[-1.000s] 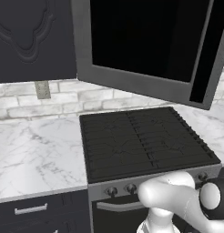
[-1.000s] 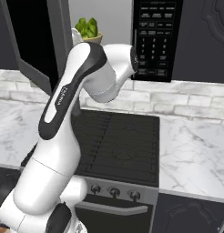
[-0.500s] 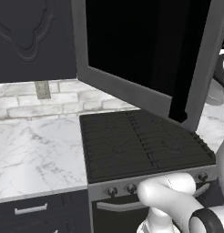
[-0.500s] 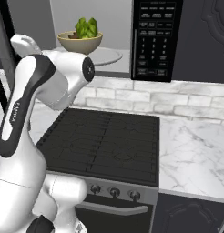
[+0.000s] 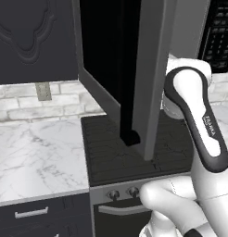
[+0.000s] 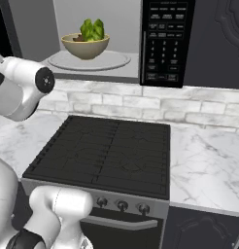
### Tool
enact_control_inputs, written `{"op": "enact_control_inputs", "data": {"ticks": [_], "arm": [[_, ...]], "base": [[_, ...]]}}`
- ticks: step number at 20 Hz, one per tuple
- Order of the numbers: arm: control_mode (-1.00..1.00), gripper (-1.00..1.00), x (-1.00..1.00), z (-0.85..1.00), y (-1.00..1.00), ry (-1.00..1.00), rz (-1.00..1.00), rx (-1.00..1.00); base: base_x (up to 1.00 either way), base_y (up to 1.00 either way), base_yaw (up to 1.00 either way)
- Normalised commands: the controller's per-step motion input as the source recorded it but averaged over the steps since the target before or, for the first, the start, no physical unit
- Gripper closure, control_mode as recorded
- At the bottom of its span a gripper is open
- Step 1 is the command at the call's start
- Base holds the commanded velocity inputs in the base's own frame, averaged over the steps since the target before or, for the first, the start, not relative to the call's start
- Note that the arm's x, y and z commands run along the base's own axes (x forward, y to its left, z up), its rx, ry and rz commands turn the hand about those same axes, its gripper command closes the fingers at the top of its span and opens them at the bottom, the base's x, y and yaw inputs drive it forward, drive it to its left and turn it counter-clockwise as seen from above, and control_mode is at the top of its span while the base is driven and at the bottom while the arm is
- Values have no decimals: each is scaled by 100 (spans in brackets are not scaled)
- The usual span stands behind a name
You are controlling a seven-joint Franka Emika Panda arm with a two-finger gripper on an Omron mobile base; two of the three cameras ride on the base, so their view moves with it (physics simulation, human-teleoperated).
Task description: The microwave is finished heating the fish and lettuce. Take the bowl containing the food and place it on the dining counter.
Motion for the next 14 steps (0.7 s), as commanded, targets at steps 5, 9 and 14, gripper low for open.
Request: {"op": "enact_control_inputs", "data": {"ticks": [5, 9, 14], "arm": [[-100, -100, 0, 5, -17, 1, -1, 1], [-100, -100, -3, 55, -100, 5, -36, 11], [-100, -100, 0, 54, -100, 21, -56, 8]], "base": [[0, 0, 0], [0, 0, 0], [0, 0, 0]]}}
